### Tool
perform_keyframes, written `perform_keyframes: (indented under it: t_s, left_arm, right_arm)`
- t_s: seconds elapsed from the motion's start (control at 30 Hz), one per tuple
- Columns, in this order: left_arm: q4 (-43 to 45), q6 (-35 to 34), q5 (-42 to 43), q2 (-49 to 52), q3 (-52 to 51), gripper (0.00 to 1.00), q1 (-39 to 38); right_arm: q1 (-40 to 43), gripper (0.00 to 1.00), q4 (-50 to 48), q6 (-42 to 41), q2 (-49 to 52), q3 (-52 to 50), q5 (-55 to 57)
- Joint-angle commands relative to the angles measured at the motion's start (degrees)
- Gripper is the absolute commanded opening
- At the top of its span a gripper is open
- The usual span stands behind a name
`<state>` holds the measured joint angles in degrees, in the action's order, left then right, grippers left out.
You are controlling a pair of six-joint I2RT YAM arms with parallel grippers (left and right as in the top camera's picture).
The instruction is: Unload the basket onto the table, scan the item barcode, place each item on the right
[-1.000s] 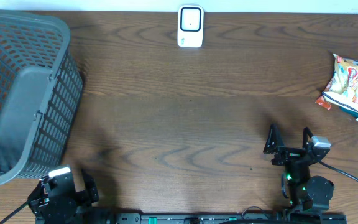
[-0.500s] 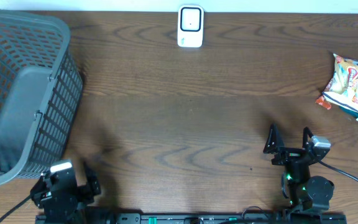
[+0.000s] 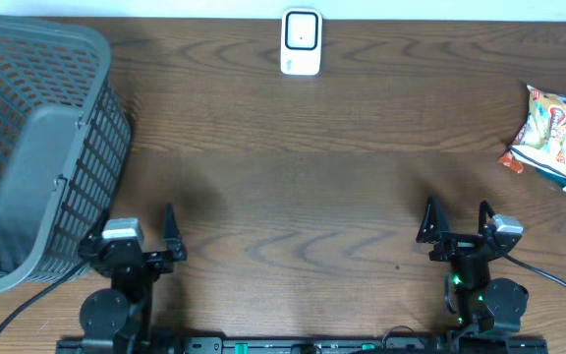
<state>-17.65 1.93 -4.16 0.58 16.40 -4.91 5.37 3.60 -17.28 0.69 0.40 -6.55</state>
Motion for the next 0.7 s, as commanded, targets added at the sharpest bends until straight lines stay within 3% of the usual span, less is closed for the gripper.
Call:
perform_keyframes:
  t_s: [0.0,0.23,0.43,0.67]
  left_arm:
    - [3.8,0.8,2.1,-0.5,-3.2,0.98,-1.8]
    - [11.5,2.2,2.0,-0.5,-9.3,0.98,-2.9]
    - [12.7,2.7,2.0,-0.5,-12.5,0.98,-2.9]
    - [14.8,8.2,2.0,-0.5,-16.2,0.98,-2.9]
  right_arm:
    - [-0.4,0.99,0.2,0.6,-0.4,-0.1,0.4]
    - [-0.4,0.99,0.2,0.6,-0.4,-0.1,0.4]
    - [-0.4,0.99,0.2,0.6,-0.4,-0.1,0.4]
    - [-0.4,0.99,0.2,0.6,-0.4,-0.1,0.4]
